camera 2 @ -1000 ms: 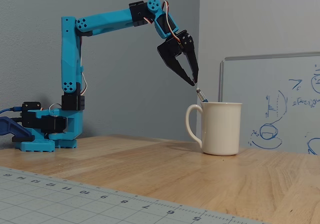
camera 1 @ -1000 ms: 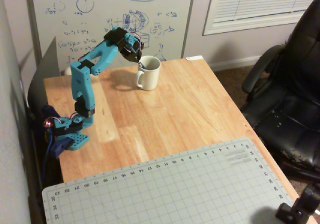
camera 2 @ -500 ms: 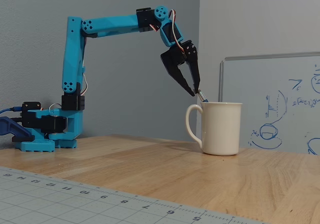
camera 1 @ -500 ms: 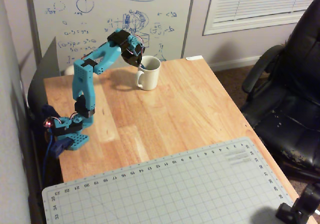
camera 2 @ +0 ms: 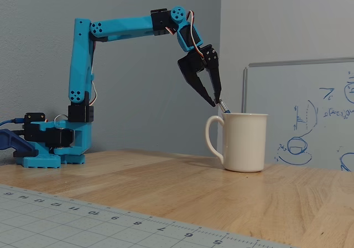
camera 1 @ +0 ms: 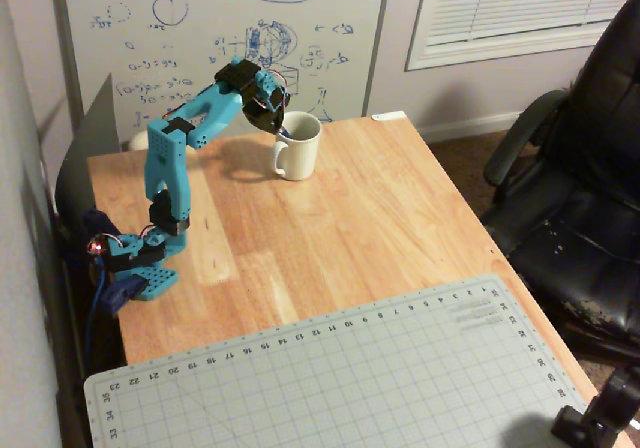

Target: Touch the pen.

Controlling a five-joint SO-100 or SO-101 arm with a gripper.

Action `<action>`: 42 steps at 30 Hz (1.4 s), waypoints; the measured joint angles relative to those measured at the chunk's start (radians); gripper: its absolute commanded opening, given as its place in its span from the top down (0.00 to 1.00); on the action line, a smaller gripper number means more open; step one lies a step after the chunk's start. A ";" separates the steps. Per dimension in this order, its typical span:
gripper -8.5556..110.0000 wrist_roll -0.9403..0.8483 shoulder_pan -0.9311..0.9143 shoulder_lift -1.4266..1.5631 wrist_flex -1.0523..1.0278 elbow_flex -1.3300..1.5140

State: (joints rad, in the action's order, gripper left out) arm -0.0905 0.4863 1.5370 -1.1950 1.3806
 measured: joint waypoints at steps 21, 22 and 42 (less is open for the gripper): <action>0.92 0.000 0.000 -0.002 0.000 -0.043; 0.92 0.000 0.000 -0.002 0.000 -0.043; 0.92 0.000 0.000 -0.002 0.000 -0.043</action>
State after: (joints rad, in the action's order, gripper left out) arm -0.0905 0.4863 1.5355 -1.1950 1.3376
